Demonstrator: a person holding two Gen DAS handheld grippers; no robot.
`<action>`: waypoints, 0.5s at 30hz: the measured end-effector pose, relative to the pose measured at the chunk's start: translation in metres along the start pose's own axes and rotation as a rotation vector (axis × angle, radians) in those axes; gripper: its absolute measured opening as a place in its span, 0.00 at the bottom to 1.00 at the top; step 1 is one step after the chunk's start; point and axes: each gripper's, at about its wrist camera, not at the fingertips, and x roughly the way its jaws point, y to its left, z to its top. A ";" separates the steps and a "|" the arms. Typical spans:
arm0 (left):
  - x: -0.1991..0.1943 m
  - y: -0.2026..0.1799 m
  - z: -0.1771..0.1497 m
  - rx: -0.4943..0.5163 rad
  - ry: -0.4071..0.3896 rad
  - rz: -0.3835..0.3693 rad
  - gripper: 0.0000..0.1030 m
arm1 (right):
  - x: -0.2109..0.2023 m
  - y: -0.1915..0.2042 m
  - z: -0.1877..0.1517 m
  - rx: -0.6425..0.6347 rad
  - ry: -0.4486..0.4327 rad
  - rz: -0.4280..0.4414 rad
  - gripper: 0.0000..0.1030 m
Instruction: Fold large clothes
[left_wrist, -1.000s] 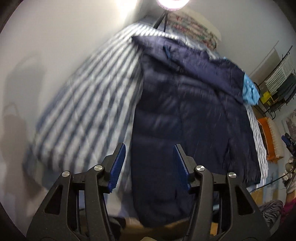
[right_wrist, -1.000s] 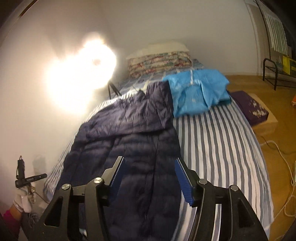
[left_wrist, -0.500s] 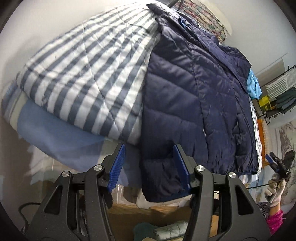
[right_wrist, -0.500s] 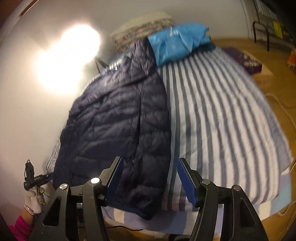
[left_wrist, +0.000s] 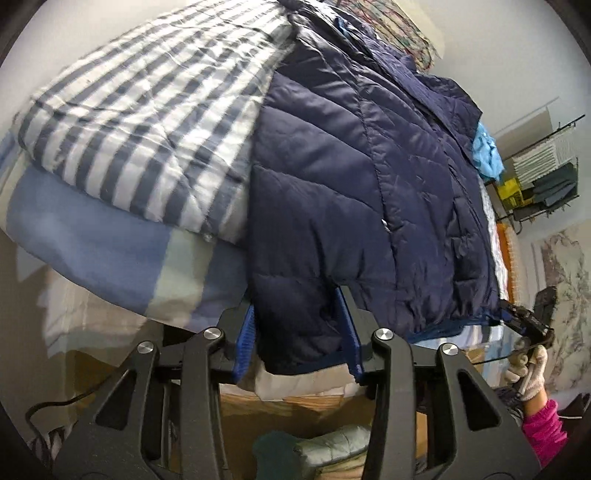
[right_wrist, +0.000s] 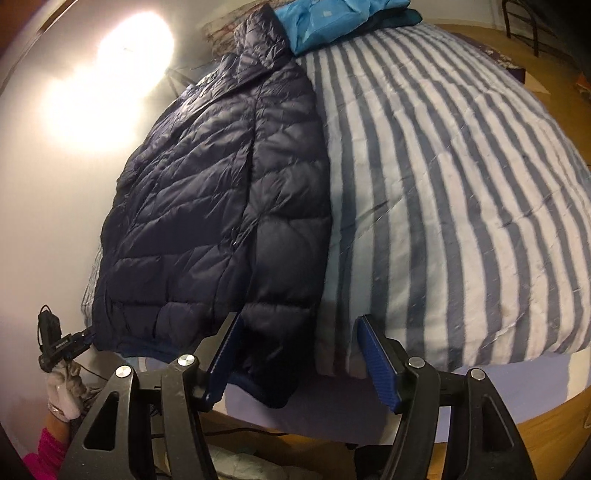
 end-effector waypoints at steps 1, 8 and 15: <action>0.002 -0.001 0.000 -0.002 0.006 -0.008 0.32 | 0.002 0.000 0.000 0.003 0.007 0.009 0.62; 0.004 -0.014 -0.002 0.028 0.003 -0.024 0.09 | 0.015 0.010 0.001 -0.015 0.062 0.079 0.31; -0.037 -0.008 0.018 -0.016 -0.127 -0.092 0.05 | 0.001 0.029 0.005 -0.079 0.003 0.123 0.04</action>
